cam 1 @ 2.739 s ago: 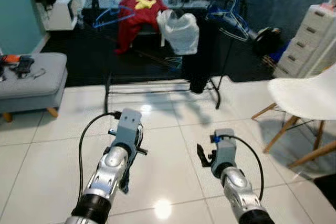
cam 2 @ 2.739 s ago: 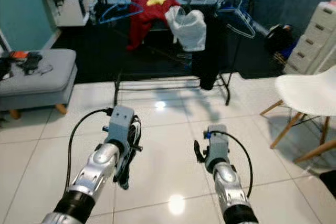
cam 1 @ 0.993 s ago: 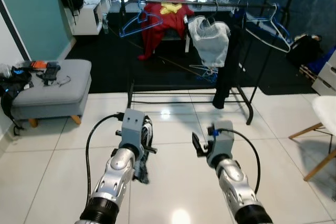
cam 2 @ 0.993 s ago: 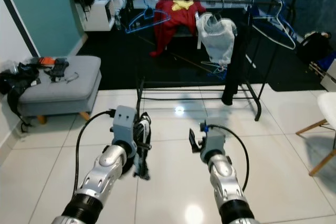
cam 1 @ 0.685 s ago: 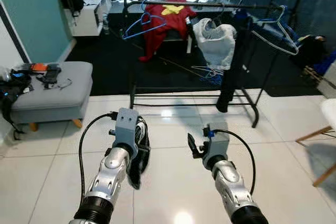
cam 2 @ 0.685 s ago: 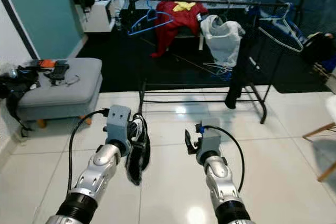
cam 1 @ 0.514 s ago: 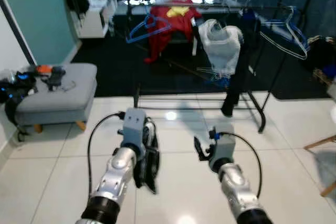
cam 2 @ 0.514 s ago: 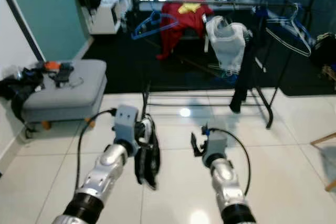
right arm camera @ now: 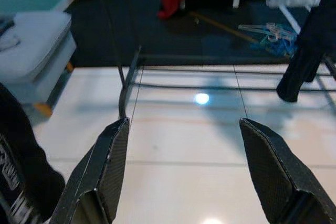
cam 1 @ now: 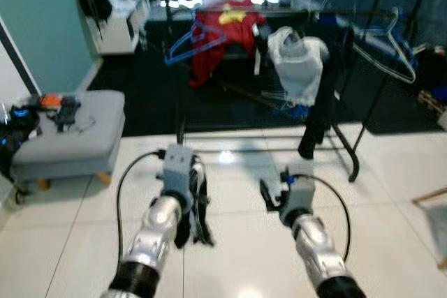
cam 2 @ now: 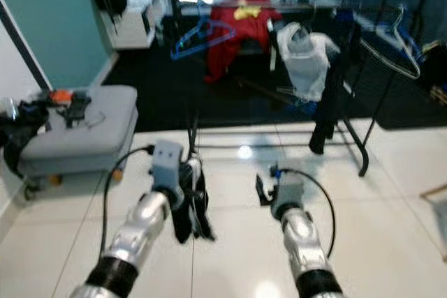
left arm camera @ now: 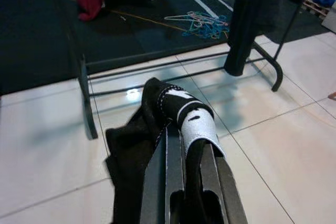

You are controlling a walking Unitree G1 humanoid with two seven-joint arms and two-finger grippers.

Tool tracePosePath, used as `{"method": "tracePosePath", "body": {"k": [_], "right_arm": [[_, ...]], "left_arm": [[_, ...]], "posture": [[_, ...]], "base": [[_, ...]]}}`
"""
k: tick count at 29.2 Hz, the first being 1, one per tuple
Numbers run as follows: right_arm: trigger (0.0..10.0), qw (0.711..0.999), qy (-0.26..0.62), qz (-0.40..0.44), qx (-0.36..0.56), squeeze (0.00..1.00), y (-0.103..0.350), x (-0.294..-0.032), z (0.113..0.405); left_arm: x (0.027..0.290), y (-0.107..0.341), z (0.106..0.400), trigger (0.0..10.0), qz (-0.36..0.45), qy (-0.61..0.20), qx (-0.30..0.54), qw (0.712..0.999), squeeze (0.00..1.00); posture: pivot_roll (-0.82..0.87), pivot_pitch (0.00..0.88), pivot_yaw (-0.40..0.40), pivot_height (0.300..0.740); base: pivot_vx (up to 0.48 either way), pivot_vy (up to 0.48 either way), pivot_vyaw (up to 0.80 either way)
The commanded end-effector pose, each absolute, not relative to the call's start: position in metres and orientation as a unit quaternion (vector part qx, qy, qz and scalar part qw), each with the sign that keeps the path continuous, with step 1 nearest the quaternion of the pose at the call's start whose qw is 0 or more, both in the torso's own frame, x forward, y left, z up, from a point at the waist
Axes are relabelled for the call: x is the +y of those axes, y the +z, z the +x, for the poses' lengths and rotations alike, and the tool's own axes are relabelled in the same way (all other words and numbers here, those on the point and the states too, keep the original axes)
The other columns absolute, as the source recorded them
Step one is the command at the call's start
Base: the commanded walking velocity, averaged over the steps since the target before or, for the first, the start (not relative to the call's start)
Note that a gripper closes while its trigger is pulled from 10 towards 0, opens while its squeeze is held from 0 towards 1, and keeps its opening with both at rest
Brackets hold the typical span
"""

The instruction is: Hang hanger

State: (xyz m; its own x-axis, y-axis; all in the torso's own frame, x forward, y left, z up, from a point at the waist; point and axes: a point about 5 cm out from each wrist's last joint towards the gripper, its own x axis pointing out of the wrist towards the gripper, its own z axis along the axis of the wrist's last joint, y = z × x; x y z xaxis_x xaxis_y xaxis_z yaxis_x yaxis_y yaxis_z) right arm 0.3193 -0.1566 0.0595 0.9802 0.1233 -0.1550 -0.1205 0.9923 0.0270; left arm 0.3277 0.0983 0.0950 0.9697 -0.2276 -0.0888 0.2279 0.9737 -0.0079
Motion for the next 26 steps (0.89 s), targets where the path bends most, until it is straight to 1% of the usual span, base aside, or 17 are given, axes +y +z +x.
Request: {"method": "tracePosePath", "body": {"k": [1, 2, 16, 25, 26], "right_arm": [[10.0, 0.994, 0.068, 0.013, 0.084, 0.00, 0.0554, -0.1502, 0.3164], [10.0, 0.994, 0.068, 0.013, 0.084, 0.00, 0.0554, -0.1502, 0.3164], [10.0, 0.994, 0.068, 0.015, 0.085, 0.00, 0.0556, -0.1504, 0.3176], [10.0, 0.994, 0.075, 0.016, 0.083, 0.00, 0.0575, -0.1452, 0.3199], [10.0, 0.994, 0.075, 0.015, 0.083, 0.00, 0.0575, -0.1450, 0.3198]], "left_arm": [[0.1043, 0.0918, 0.3273, 10.0, 0.004, -0.106, 0.050, 0.993, 0.00], [0.1043, 0.0918, 0.3273, 10.0, 0.004, -0.106, 0.050, 0.993, 0.00], [0.1033, 0.0898, 0.3277, 10.0, 0.006, -0.109, 0.053, 0.993, 0.00], [0.1065, 0.0900, 0.3284, 10.0, 0.005, -0.102, 0.054, 0.993, 0.00], [0.1068, 0.0893, 0.3284, 10.0, -0.002, -0.097, 0.060, 0.993, 0.00]], "posture": [[-0.11, 0.018, -0.003, 0.740], [-0.11, 0.018, -0.003, 0.740], [-0.11, 0.003, -0.007, 0.740], [-0.11, 0.000, -0.005, 0.740], [-0.11, 0.000, -0.004, 0.740]], "base": [[0.315, 0.000, 0.00], [0.315, 0.000, 0.00], [0.000, 0.000, 0.00], [0.000, 0.000, 0.00], [0.000, -0.454, 0.00]]}}
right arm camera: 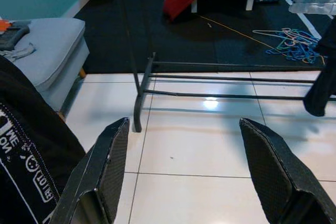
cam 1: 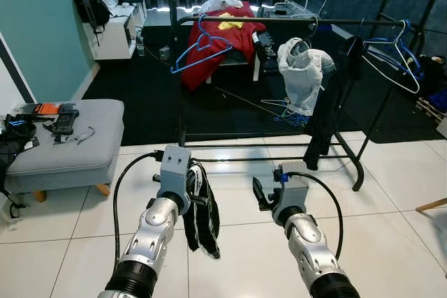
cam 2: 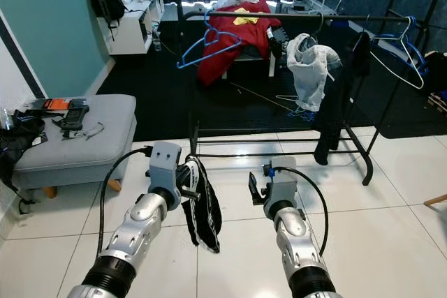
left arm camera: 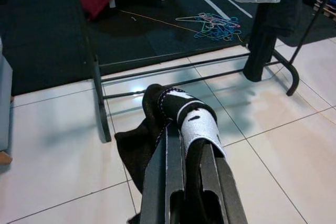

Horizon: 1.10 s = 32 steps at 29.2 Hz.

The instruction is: Hang hanger

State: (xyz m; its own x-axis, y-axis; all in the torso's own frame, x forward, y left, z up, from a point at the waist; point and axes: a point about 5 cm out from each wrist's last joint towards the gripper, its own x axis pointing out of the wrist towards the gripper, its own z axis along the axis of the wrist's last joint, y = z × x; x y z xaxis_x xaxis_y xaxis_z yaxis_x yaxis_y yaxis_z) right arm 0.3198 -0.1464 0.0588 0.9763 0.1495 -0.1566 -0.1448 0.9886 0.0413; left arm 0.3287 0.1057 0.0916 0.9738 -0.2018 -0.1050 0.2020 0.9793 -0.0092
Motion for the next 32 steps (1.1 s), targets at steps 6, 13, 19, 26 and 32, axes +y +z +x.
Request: {"method": "tracePosePath", "body": {"k": [6, 13, 19, 26, 32], "right_arm": [[10.0, 0.994, 0.073, 0.013, 0.083, 0.00, 0.058, -0.150, 0.319], [10.0, 0.994, 0.075, 0.012, 0.079, 0.00, 0.059, -0.152, 0.318], [10.0, 0.994, 0.086, 0.020, 0.068, 0.00, 0.062, -0.153, 0.317], [10.0, 0.948, 0.280, -0.140, 0.051, 0.00, 0.064, -0.134, 0.301], [10.0, 0.900, 0.365, -0.230, 0.063, 0.00, 0.058, -0.130, 0.291]], "left_arm": [[0.108, 0.087, 0.327, 10.0, -0.016, -0.092, 0.070, 0.993, 0.00], [0.113, 0.085, 0.327, 10.0, -0.012, -0.075, 0.077, 0.994, 0.00], [0.116, 0.091, 0.332, 10.0, 0.009, -0.073, 0.064, 0.995, 0.00], [0.117, 0.138, 0.348, 10.0, 0.270, -0.180, -0.072, 0.943, 0.00], [0.116, 0.133, 0.341, 10.0, 0.490, -0.384, -0.019, 0.783, 0.00]], "posture": [[-0.11, 0.003, -0.006, 0.740], [-0.11, 0.015, -0.008, 0.740], [-0.11, 0.025, -0.006, 0.740], [-0.13, 0.037, 0.010, 0.740], [-0.13, 0.036, 0.007, 0.740]], "base": [[0.000, -0.389, 0.00], [0.000, 0.000, 0.00], [0.000, 0.000, 0.00], [0.000, 0.000, 0.00], [0.000, 0.000, 0.00]]}}
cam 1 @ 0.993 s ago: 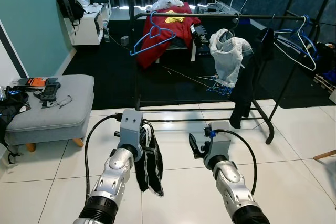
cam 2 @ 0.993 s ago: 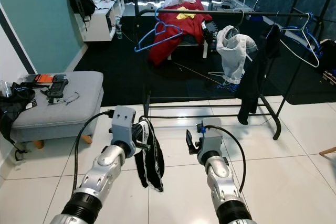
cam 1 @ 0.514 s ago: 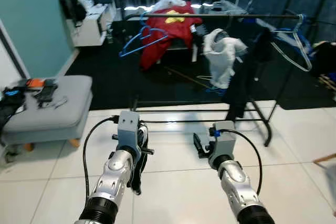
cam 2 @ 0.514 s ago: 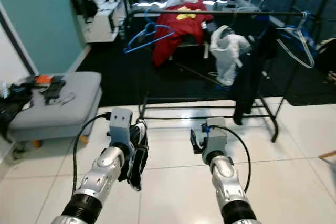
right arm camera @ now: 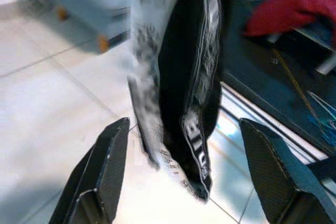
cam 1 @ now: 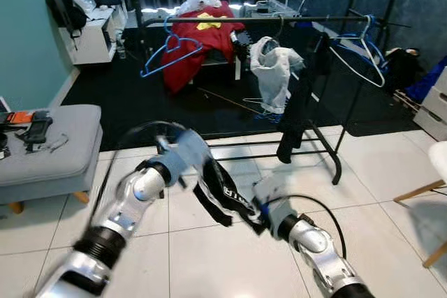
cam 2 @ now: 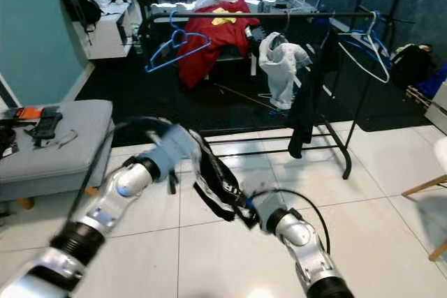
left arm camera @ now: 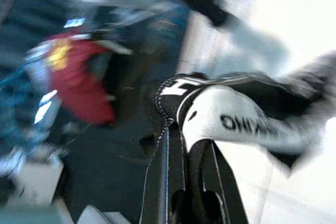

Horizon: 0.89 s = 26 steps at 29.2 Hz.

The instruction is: Hang hanger

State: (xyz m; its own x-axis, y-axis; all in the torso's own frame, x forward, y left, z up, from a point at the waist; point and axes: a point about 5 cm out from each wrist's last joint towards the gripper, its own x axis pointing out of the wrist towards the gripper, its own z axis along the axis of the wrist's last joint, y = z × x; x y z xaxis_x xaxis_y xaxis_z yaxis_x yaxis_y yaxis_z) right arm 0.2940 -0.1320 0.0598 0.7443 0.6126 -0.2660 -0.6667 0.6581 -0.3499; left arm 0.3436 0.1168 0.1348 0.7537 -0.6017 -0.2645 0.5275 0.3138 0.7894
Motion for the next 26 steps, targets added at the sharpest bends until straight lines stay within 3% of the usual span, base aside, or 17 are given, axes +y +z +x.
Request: {"method": "tracePosePath", "body": {"k": [1, 10, 17, 26], "right_arm": [[10.0, 0.899, 0.366, -0.232, 0.062, 0.00, 0.059, -0.130, 0.291], [10.0, 0.890, 0.378, -0.248, 0.056, 0.00, 0.061, -0.127, 0.292], [10.0, 0.870, 0.403, -0.272, 0.082, 0.00, 0.054, -0.129, 0.289], [10.0, 0.869, 0.400, -0.274, 0.101, 0.00, 0.043, -0.140, 0.282]], "left_arm": [[0.118, 0.134, 0.341, 10.0, 0.492, -0.401, -0.004, 0.773, 0.00], [0.134, 0.138, 0.331, 10.0, 0.505, -0.491, 0.112, 0.701, 0.00], [0.176, 0.136, 0.332, 10.0, 0.514, -0.453, 0.317, 0.655, 0.00], [0.192, 0.130, 0.333, 10.0, 0.495, -0.397, 0.386, 0.670, 0.00]], "posture": [[-0.13, 0.036, 0.008, 0.740], [-0.12, 0.035, 0.002, 0.740], [-0.11, 0.025, 0.012, 0.740], [-0.12, 0.027, 0.019, 0.740]], "base": [[0.000, 0.000, 0.00], [0.000, 0.000, 0.00], [0.000, 0.000, 0.00], [0.000, 0.000, 0.00]]}}
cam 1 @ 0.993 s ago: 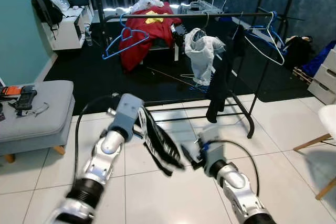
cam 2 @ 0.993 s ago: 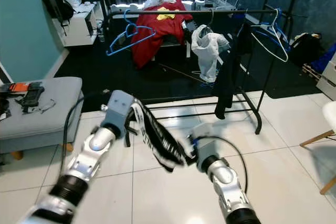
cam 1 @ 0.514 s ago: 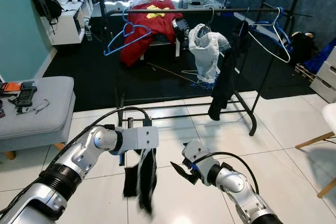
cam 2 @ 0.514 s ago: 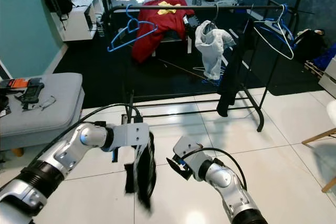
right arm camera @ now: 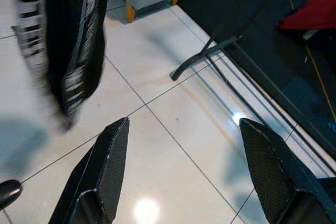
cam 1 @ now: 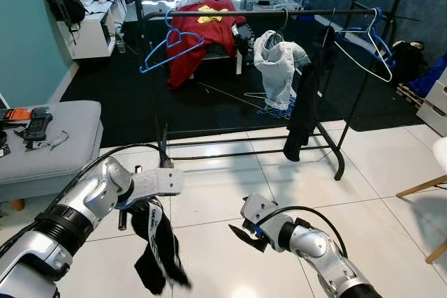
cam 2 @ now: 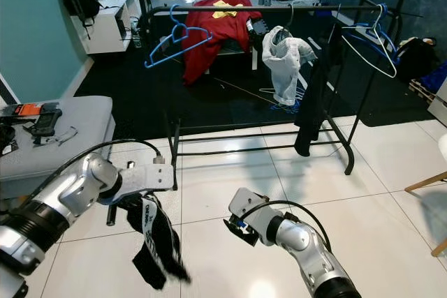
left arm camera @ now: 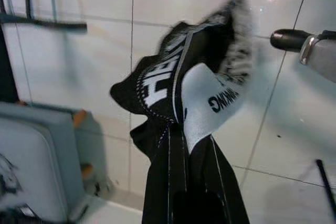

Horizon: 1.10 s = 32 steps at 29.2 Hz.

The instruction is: Hang hanger

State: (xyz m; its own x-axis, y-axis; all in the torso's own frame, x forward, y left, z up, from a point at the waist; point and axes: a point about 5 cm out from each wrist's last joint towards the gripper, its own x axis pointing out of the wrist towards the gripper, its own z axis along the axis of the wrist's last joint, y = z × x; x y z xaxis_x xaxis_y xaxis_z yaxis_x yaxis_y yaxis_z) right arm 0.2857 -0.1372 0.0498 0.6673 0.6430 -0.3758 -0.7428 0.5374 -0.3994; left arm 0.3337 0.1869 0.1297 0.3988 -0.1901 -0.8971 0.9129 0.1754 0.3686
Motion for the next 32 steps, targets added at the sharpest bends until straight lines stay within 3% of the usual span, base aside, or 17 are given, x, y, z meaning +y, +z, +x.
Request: {"method": "tracePosePath", "body": {"k": [1, 14, 15, 16, 20, 21, 24, 27, 32], "right_arm": [[10.0, 0.868, 0.400, -0.275, 0.102, 0.00, 0.042, -0.140, 0.281], [10.0, 0.877, 0.414, -0.236, 0.053, 0.00, 0.062, -0.114, 0.277], [10.0, 0.883, 0.413, -0.219, 0.043, 0.40, 0.066, -0.112, 0.278], [10.0, 0.887, 0.415, -0.199, 0.037, 1.00, 0.071, -0.111, 0.279], [10.0, 0.886, 0.429, -0.174, 0.039, 1.00, 0.073, -0.109, 0.280], [10.0, 0.884, 0.437, -0.159, 0.046, 1.00, 0.073, -0.108, 0.280], [10.0, 0.883, 0.443, -0.150, 0.051, 1.00, 0.073, -0.107, 0.279], [10.0, 0.882, 0.458, -0.092, 0.065, 1.00, 0.071, -0.103, 0.278], [10.0, 0.897, 0.416, -0.120, 0.092, 1.00, 0.062, -0.108, 0.289]], "left_arm": [[0.193, 0.129, 0.333, 10.0, 0.492, -0.395, 0.390, 0.671, 0.00], [0.168, 0.137, 0.330, 10.0, 0.407, -0.414, 0.393, 0.713, 0.00], [0.165, 0.140, 0.332, 10.0, 0.406, -0.414, 0.386, 0.717, 0.00], [0.163, 0.144, 0.333, 10.0, 0.406, -0.415, 0.375, 0.723, 0.00], [0.157, 0.153, 0.341, 10.0, 0.400, -0.399, 0.345, 0.749, 0.00], [0.151, 0.161, 0.345, 10.0, 0.391, -0.387, 0.325, 0.769, 0.00], [0.148, 0.166, 0.348, 10.0, 0.385, -0.379, 0.313, 0.781, 0.00], [0.133, 0.187, 0.355, 10.0, 0.347, -0.361, 0.258, 0.826, 0.00], [0.114, 0.210, 0.360, 10.0, 0.289, -0.361, 0.191, 0.866, 0.00]], "posture": [[-0.12, 0.027, 0.018, 0.740], [-0.11, 0.023, 0.018, 0.740], [-0.11, 0.023, 0.018, 0.740], [-0.11, 0.023, 0.018, 0.740], [-0.11, 0.022, 0.018, 0.740], [-0.11, 0.022, 0.018, 0.740], [-0.11, 0.022, 0.018, 0.740], [-0.10, 0.018, 0.020, 0.740], [-0.10, 0.010, 0.021, 0.740]], "base": [[0.000, 0.000, 0.00], [0.000, 0.000, 0.00], [0.000, 0.000, 0.00], [0.000, 0.000, 0.00], [0.000, 0.000, 0.00], [0.000, 0.000, 0.00], [0.000, 0.000, 0.00], [0.000, 0.000, 0.00], [0.000, 0.000, 0.00]]}}
